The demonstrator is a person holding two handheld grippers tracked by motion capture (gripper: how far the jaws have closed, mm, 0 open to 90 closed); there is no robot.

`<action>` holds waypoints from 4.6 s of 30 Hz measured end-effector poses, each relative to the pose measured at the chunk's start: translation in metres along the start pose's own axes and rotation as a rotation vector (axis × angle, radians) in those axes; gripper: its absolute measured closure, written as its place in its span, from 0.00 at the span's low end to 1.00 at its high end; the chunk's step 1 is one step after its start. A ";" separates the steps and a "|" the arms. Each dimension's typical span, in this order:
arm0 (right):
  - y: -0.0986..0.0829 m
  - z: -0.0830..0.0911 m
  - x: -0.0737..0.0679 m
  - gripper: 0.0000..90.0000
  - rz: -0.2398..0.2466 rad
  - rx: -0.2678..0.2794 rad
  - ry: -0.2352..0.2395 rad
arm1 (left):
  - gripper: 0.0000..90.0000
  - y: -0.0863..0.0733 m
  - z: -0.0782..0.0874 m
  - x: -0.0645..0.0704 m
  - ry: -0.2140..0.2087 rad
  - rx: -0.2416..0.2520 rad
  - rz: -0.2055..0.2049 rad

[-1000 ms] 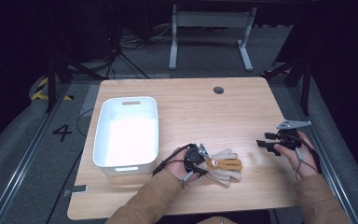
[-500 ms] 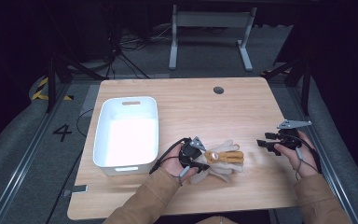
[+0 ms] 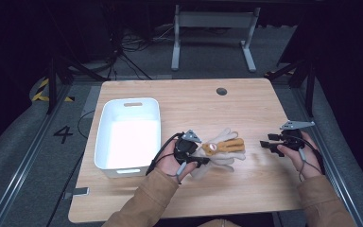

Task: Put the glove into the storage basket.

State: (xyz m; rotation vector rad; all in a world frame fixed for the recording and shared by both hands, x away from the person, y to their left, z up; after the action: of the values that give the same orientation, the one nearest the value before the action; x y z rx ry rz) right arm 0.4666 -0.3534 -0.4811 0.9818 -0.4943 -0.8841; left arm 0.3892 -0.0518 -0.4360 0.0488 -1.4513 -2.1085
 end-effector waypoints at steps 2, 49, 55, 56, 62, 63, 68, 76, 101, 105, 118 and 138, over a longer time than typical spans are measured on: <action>0.000 0.000 0.000 0.53 0.001 -0.002 -0.001 | 0.80 0.003 0.002 -0.001 0.013 0.013 0.002; 0.023 -0.046 -0.004 0.68 -0.036 -0.028 0.049 | 0.80 0.037 0.087 -0.053 0.396 0.146 0.178; 0.020 -0.043 0.001 0.68 -0.077 -0.021 0.038 | 0.80 0.040 0.092 -0.063 0.454 0.167 0.210; 0.020 -0.043 0.001 0.68 -0.077 -0.021 0.038 | 0.80 0.040 0.092 -0.063 0.454 0.167 0.210; 0.012 -0.042 0.002 0.68 -0.069 -0.047 -0.034 | 0.80 0.044 0.097 -0.070 0.494 0.208 0.253; 0.011 -0.041 0.002 0.68 -0.066 -0.045 -0.040 | 0.80 0.045 0.098 -0.072 0.504 0.210 0.255; 0.011 -0.038 -0.001 0.68 -0.059 -0.034 -0.040 | 0.80 0.045 0.105 -0.079 0.565 0.227 0.278; 0.010 -0.028 -0.005 0.68 -0.048 -0.025 -0.044 | 0.80 0.045 0.118 -0.084 0.616 0.240 0.309; 0.001 -0.021 0.003 0.67 -0.060 -0.039 -0.066 | 0.80 0.032 0.141 -0.124 0.754 0.030 0.473; 0.001 -0.020 0.005 0.67 -0.063 -0.037 -0.069 | 0.80 0.028 0.146 -0.130 0.773 0.019 0.504; -0.002 -0.020 0.008 0.67 -0.062 -0.042 -0.073 | 0.80 0.023 0.158 -0.143 0.838 -0.010 0.573; -0.004 -0.021 0.008 0.66 -0.064 -0.046 -0.078 | 0.80 0.003 0.146 -0.153 0.847 -0.010 0.611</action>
State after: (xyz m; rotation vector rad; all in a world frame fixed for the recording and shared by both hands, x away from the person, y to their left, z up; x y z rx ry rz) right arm 0.4849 -0.3506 -0.4950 0.9281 -0.5086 -0.9897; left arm 0.4687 0.1438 -0.4169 0.3906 -0.7937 -1.3270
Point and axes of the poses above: each handheld gripper's, and its own axes: z roughly backward along the jaws, y roughly out of its top, x roughly to its right, the point moved 8 cm from there along -z, roughly forward along the jaws, and after that the axes turned 15 degrees about x, right-handed, at the moved point
